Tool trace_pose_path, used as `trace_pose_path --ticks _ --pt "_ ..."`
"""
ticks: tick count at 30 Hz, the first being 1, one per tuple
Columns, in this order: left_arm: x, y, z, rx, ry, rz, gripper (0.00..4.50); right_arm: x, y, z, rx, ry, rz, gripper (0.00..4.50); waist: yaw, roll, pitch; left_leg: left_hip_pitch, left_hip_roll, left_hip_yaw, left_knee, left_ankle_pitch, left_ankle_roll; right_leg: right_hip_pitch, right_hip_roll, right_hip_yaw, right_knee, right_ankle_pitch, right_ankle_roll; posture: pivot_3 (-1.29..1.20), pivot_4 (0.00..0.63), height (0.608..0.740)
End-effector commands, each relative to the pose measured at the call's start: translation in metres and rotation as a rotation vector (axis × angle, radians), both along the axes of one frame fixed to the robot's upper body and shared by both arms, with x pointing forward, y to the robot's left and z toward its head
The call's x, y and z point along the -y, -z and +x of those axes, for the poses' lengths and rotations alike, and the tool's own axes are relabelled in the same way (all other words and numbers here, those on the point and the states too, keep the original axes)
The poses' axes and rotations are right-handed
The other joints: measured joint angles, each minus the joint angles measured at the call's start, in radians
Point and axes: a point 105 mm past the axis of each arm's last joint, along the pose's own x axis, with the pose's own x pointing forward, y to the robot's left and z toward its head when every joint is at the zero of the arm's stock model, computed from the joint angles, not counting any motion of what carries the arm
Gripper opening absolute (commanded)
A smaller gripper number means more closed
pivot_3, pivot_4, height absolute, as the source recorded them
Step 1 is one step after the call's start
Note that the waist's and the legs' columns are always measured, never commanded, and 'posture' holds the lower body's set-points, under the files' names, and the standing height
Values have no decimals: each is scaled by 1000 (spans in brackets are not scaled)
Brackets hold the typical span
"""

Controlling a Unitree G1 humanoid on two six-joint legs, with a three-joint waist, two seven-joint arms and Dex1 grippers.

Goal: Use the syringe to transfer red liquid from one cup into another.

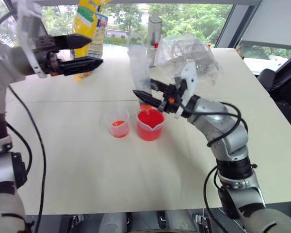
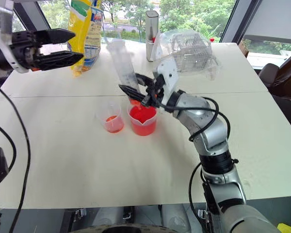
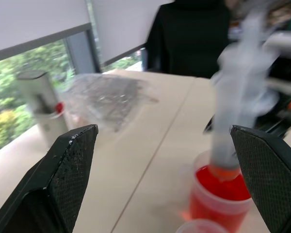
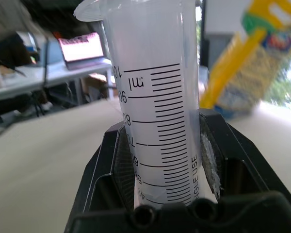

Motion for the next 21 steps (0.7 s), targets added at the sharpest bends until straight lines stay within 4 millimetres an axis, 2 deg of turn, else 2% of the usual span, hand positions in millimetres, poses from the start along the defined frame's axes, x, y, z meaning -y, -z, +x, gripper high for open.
trace_pose_path --ticks 1,5,11,16,21 --pt "-12 -21 -8 86 -33 -7 4477 -15 -24 -12 23 -109 64 1548 0 0 0 0 0 0 0 0 0 0 0 0 0 0 0 0 150 740" --pt "-15 -25 -13 97 -39 -19 4477 -40 -25 -11 0 -186 81 1548 -2 0 0 0 0 0 0 0 0 0 0 0 0 0 0 0 150 740" --pt "-13 -26 -27 98 -12 -4 4477 -68 6 5 -21 -203 59 1548 -6 0 0 0 0 1 0 0 0 0 0 0 0 0 0 0 150 740" --pt "-10 -35 -37 101 18 -28 4477 -75 34 14 -38 -180 25 1548 -2 0 0 0 0 0 0 0 0 0 -1 0 0 0 0 0 150 740" --pt "-3 -38 -41 100 56 -32 4477 -73 47 16 -45 -169 3 1548 -4 0 0 0 0 0 0 0 0 0 -1 0 0 0 0 0 150 740"
